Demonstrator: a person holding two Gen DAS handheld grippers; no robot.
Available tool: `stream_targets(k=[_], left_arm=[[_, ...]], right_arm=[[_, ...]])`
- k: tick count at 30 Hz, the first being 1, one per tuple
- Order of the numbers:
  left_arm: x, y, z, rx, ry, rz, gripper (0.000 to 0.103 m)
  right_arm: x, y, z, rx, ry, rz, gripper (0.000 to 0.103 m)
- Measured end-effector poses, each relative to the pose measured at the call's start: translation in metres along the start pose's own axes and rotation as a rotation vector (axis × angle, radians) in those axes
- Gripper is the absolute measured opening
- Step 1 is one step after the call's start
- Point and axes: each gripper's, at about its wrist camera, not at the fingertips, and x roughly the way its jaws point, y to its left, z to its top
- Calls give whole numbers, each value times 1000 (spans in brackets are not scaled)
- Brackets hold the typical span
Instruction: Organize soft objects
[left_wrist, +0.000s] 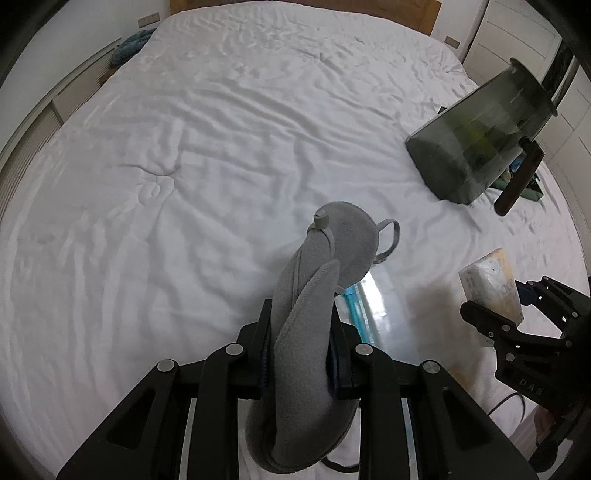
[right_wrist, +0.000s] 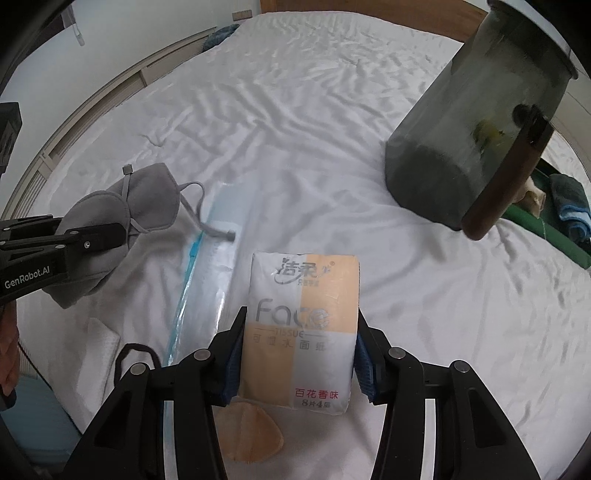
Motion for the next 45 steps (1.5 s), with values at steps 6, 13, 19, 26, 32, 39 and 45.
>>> stream_targets(k=[6, 13, 19, 26, 32, 39, 45], left_arm=[[-12, -13, 2, -2, 4, -1, 20], [-28, -37, 3, 6, 28, -11, 20], [-37, -62, 5, 18, 38, -17, 20], [-43, -85, 8, 39, 42, -5, 20], [-49, -104, 11, 54, 41, -2, 20], [-52, -137, 7, 80, 61, -17, 20], [-52, -181, -5, 103, 79, -27, 20]], right_arm=[[-18, -5, 0, 0, -13, 1, 49], [-41, -15, 2, -5, -23, -2, 49], [-63, -30, 2, -6, -33, -13, 49], [-84, -46, -4, 1, -42, -11, 49], [-97, -59, -12, 14, -48, -3, 49], [-114, -90, -28, 41, -44, -17, 49], [-129, -129, -43, 79, -31, -47, 49]])
